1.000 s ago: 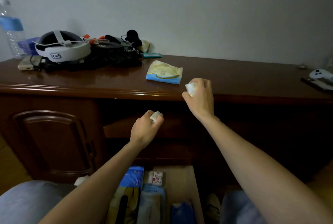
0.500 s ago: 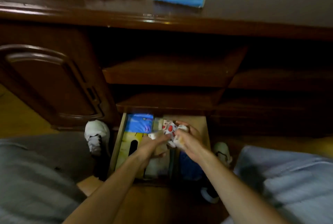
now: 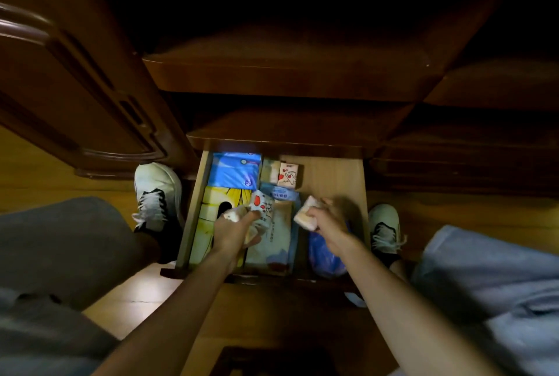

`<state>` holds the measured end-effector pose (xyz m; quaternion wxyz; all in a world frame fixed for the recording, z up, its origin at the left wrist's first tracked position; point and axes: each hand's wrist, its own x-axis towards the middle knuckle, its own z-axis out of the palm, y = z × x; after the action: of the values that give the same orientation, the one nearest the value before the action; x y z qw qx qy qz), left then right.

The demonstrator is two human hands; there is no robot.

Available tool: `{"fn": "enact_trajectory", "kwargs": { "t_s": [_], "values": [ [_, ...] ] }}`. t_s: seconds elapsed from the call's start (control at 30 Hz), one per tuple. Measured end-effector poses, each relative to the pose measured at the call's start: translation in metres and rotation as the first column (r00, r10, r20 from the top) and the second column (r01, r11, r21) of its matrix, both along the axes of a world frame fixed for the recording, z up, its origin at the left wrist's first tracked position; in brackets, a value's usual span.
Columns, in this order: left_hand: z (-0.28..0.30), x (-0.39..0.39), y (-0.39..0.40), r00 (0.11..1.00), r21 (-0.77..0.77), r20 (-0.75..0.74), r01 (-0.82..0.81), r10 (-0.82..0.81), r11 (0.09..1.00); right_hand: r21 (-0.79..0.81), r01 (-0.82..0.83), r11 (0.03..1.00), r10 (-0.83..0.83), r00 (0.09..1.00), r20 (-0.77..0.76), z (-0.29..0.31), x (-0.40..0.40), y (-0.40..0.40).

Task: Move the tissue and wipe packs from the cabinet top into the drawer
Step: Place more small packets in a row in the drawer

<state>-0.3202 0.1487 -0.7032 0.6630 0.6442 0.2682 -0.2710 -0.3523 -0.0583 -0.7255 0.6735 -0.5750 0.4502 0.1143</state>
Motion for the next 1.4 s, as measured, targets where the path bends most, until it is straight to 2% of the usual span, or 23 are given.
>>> {"fn": "enact_trajectory", "kwargs": {
  "t_s": [0.07,0.13,0.17,0.27,0.43,0.5,0.53,0.6,0.83,1.03,1.1,1.2,1.23,1.3,1.37,1.4],
  "values": [
    [-0.003,0.002,-0.003,1.000,0.011,0.008,0.015,-0.015,1.000,-0.154,-0.022,0.988,0.022,1.000,-0.004,-0.001,0.017,-0.011],
    [-0.004,0.003,-0.005,0.999,0.029,0.018,0.039,-0.039,0.999,-0.352,-0.061,0.934,0.057,0.998,-0.022,-0.004,0.035,-0.021],
    [-0.005,0.003,-0.005,0.999,0.038,0.019,0.044,-0.044,0.998,-0.400,-0.071,0.914,0.069,0.997,-0.020,-0.009,0.045,-0.027],
    [-0.009,0.005,-0.005,0.999,0.048,0.015,0.044,-0.045,0.998,-0.366,-0.108,0.924,0.106,0.994,-0.025,-0.022,0.073,-0.038],
    [-0.015,0.012,-0.010,0.999,0.075,0.019,0.039,-0.040,0.996,-0.288,-0.268,0.919,0.260,0.963,-0.067,-0.046,0.082,-0.040],
    [-0.017,0.015,-0.014,0.999,0.074,0.020,0.043,-0.045,0.996,-0.407,-0.301,0.863,0.271,0.954,-0.131,-0.055,0.082,-0.038],
    [-0.017,0.015,-0.016,0.999,0.059,0.020,0.043,-0.044,0.997,-0.484,-0.296,0.824,0.251,0.955,-0.156,-0.059,0.083,-0.038],
    [-0.018,0.016,-0.020,0.999,0.035,0.021,0.035,-0.036,0.999,-0.537,-0.227,0.812,0.179,0.974,-0.141,-0.063,0.086,-0.036],
    [-0.015,0.015,-0.021,0.999,0.043,0.028,0.030,-0.031,0.999,-0.440,-0.122,0.890,0.113,0.992,-0.047,-0.071,0.103,-0.032],
    [-0.004,0.017,-0.028,1.000,0.053,0.012,0.006,-0.006,0.999,-0.396,-0.169,0.903,0.174,0.985,-0.023,-0.061,0.099,-0.030],
    [-0.002,0.018,-0.034,1.000,0.061,0.016,0.022,-0.023,0.998,-0.453,-0.194,0.870,0.200,0.979,-0.033,-0.053,0.094,-0.027],
    [0.000,0.020,-0.047,1.000,0.046,0.003,-0.014,0.014,0.999,-0.559,-0.091,0.824,0.131,0.991,0.032,-0.035,0.080,-0.019],
    [0.000,0.021,-0.051,1.000,0.036,-0.001,-0.028,0.028,0.999,-0.511,-0.063,0.858,0.116,0.991,0.072,-0.030,0.075,-0.015],
    [0.000,0.022,-0.058,1.000,0.008,0.001,-0.028,0.028,1.000,-0.231,-0.145,0.962,0.173,0.979,0.104,-0.020,0.064,-0.006],
    [0.000,0.022,-0.063,1.000,0.000,0.023,0.002,-0.002,1.000,-0.002,-0.330,0.944,0.330,0.941,0.075,-0.012,0.052,-0.002],
    [-0.001,0.022,-0.065,0.999,0.002,0.039,0.029,-0.029,1.000,0.029,-0.376,0.926,0.373,0.925,0.076,-0.013,0.047,-0.003]
  ]
}}
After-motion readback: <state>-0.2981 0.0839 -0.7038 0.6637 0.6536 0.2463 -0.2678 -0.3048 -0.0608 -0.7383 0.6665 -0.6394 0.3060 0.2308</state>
